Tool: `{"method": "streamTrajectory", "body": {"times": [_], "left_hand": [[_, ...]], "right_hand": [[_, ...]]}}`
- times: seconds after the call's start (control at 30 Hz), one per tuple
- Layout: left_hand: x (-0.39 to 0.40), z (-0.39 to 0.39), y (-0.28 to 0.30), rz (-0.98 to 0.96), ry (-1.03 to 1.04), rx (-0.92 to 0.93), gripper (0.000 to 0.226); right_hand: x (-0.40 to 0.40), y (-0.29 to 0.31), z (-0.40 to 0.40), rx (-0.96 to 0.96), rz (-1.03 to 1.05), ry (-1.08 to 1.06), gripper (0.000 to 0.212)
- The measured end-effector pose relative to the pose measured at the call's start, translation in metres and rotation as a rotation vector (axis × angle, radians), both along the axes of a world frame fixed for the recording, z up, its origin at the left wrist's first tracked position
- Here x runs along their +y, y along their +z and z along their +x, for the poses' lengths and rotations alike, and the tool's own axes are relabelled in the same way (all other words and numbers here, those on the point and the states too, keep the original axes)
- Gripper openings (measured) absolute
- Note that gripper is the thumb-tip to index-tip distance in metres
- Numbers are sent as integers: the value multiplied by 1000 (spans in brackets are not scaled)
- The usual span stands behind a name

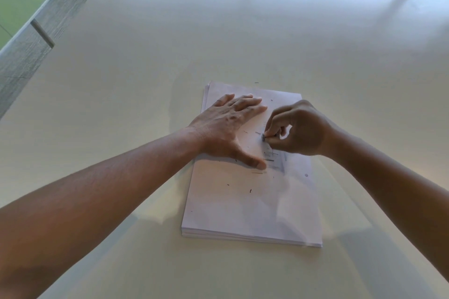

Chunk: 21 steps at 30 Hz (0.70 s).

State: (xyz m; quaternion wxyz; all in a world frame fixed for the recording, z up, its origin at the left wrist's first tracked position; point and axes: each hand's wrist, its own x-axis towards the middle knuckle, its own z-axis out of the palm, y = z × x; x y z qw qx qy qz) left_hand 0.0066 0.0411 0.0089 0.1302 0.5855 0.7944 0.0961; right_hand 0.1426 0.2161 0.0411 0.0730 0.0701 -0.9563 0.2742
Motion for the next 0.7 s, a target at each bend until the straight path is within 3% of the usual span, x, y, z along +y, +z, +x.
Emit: {"method": "streamTrajectory", "body": {"times": [0.2,0.43,0.7], "left_hand": [[1,0,1,-4,-9,10,139],[1,1,1,1,15,3,145],[0,1,4,-20,10,-1,143]], "right_hand": [[13,1,-20,57,34,-144,4],[1,6,7,-78,16,116,5],[13,3,-17,54,28,-148,5]]}}
